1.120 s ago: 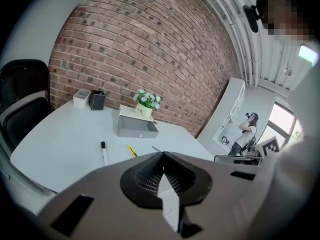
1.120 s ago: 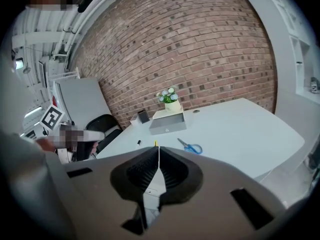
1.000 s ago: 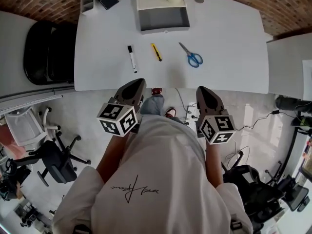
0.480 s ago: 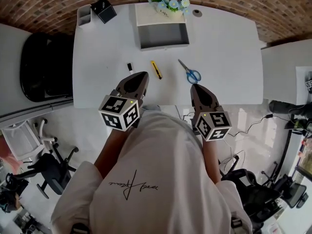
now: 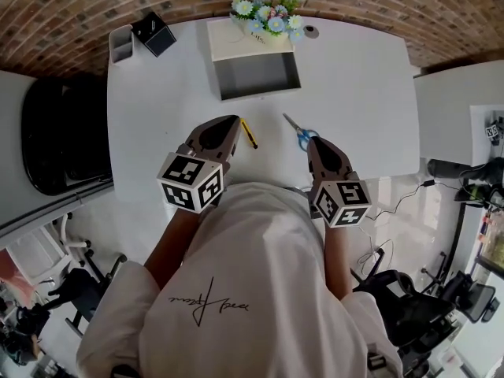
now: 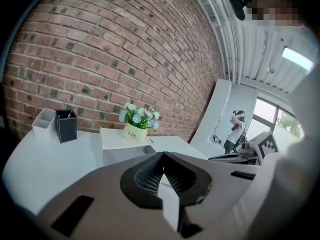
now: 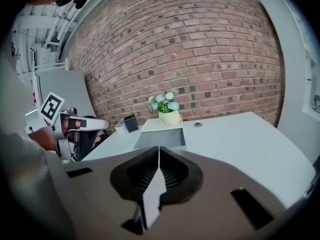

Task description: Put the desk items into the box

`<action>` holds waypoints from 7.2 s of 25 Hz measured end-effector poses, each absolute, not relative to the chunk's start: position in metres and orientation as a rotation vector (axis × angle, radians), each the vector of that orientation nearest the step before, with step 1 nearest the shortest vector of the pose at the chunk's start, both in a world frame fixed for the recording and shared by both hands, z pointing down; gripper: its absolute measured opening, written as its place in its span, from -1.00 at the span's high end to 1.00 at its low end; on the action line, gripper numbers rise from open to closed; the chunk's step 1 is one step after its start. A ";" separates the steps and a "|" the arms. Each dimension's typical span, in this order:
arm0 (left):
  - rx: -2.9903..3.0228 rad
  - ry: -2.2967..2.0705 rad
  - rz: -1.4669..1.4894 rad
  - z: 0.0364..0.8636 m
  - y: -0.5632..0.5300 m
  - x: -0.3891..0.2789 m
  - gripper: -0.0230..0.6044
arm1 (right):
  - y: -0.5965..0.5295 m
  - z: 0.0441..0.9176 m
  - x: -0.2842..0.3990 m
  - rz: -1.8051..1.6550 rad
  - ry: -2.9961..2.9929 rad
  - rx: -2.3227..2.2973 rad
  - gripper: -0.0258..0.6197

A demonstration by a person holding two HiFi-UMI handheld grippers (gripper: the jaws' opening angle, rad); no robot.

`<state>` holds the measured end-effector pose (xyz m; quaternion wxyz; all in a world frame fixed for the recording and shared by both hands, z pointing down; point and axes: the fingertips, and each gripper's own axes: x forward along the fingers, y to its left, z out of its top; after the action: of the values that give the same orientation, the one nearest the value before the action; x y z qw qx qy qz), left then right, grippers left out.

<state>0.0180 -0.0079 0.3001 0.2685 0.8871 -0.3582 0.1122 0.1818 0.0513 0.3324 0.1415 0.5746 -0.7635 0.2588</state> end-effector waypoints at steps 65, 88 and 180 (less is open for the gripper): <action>2.291 -0.801 0.398 0.344 -0.015 0.051 0.91 | 0.062 0.511 0.229 0.746 -1.842 0.921 0.57; 2.247 -0.770 0.315 0.342 -0.019 0.044 0.91 | 0.069 0.536 0.232 0.713 -1.736 0.835 0.55; 2.217 -0.665 0.382 0.361 -0.012 0.040 0.91 | 0.046 0.474 0.211 0.855 -1.882 1.049 0.63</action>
<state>0.0396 -0.0120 0.3613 0.3876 0.8711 -0.2614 0.1503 0.2107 0.0455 0.4740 0.4000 0.4147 -0.7441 0.3382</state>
